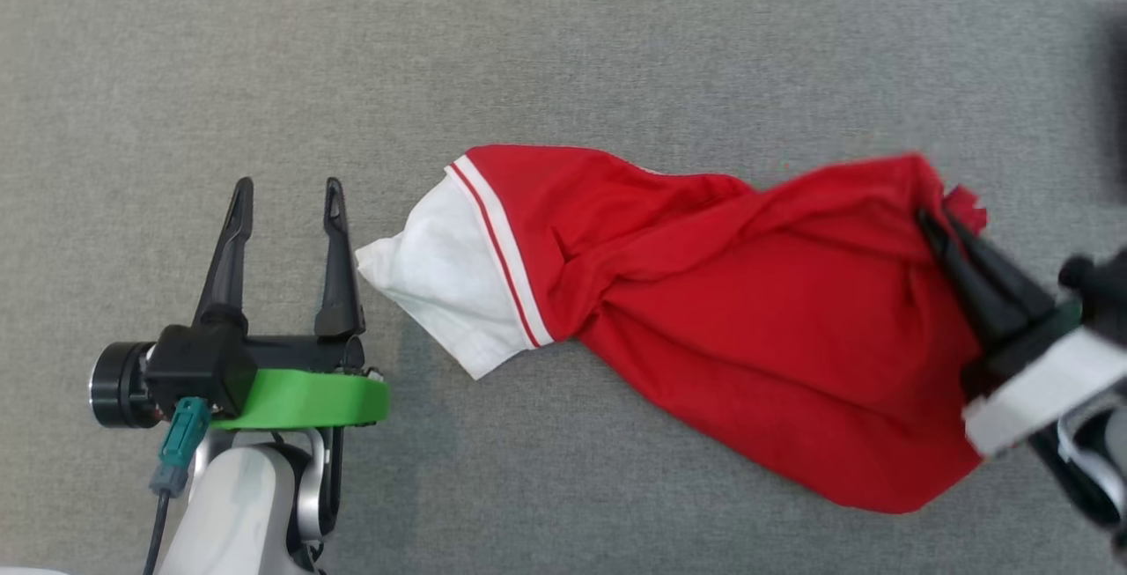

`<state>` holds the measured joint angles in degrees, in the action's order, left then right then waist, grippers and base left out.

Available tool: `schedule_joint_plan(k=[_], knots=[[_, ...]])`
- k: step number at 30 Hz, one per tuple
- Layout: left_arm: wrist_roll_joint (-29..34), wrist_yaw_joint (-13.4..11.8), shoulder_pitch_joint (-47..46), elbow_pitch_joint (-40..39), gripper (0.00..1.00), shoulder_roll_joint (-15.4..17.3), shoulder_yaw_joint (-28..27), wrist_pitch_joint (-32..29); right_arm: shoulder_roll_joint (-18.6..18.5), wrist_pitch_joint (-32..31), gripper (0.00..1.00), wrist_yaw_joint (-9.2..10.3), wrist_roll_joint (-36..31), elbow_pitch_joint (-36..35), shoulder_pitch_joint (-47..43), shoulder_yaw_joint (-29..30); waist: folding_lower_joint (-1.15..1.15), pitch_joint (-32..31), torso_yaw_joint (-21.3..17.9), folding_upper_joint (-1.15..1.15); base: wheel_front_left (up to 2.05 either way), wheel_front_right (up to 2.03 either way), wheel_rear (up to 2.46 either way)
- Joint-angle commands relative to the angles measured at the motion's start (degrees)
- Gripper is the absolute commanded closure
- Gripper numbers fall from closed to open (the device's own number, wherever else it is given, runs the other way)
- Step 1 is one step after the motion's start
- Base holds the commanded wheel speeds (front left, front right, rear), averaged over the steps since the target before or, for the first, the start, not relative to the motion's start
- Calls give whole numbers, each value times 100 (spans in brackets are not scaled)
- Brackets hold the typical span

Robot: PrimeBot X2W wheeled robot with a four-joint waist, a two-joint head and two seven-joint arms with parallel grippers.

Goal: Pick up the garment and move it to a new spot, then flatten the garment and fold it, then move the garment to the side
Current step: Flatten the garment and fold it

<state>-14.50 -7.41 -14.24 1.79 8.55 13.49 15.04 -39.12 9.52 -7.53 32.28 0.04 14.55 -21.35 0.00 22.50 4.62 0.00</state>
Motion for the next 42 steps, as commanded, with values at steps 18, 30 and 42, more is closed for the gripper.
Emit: schedule_joint_plan(k=[18, 30, 42], knots=[[-114, -134, 438, -31, 0, 213, -101, -87, 1727, 420, 0, 8, -338, -714, -1761, 1652, 0, -427, -473, 0, 0, 0, 0], [-218, -220, 931, -54, 0, 217, -63, -168, 2266, 209, 0, 8, -1079, -762, -1649, 2103, 0, -898, -532, 0, 0, 0, 0], [-217, -218, 921, -56, 0, 268, 39, -233, 2265, 144, 0, 8, -1034, -755, -1674, 2017, 0, -962, -504, 0, 0, 0, 0]])
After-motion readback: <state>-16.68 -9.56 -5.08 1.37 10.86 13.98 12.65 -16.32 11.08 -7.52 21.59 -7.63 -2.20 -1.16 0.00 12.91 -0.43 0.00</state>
